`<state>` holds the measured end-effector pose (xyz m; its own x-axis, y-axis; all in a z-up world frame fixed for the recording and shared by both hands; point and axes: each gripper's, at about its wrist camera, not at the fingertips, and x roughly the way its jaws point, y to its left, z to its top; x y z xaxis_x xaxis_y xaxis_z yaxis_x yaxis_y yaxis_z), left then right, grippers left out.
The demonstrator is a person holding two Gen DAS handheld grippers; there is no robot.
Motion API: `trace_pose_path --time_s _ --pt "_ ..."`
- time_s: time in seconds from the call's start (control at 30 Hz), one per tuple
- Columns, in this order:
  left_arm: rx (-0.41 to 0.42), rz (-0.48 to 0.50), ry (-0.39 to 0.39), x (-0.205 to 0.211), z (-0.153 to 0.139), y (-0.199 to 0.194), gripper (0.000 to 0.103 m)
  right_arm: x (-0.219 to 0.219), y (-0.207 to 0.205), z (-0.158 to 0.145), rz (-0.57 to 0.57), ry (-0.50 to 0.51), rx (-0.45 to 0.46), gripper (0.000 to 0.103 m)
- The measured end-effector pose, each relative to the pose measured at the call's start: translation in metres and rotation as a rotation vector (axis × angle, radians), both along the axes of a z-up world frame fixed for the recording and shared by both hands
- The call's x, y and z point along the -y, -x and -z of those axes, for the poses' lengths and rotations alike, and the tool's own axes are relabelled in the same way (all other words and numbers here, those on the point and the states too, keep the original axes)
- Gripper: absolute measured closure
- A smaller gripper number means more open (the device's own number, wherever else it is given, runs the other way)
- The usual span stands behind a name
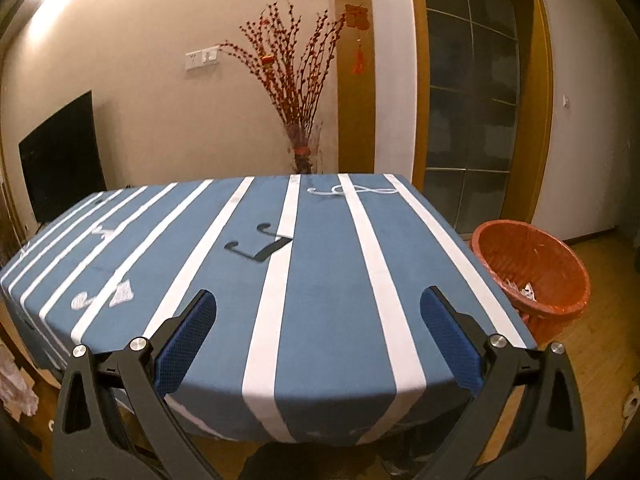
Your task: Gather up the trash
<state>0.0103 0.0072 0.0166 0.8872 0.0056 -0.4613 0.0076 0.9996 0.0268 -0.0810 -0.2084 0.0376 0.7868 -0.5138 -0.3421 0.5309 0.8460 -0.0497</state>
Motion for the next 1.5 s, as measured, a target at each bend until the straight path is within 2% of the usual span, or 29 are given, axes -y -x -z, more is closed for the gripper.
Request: trace_pose_path --time_s 0.43,0.93,1.5 --pt "0.013 0.006 0.026 -0.011 0.002 0.024 0.003 -0.019 0.019 0.012 -0.004 -0.012 -0.036 0.004" --pt "-0.020 0.010 0.029 -0.005 0.009 0.026 0.003 -0.017 0.016 0.028 -0.016 -0.051 -0.091 0.004" --pt "-0.043 0.012 0.038 0.000 0.011 0.027 0.003 -0.012 0.014 0.035 -0.012 -0.066 -0.113 0.004"
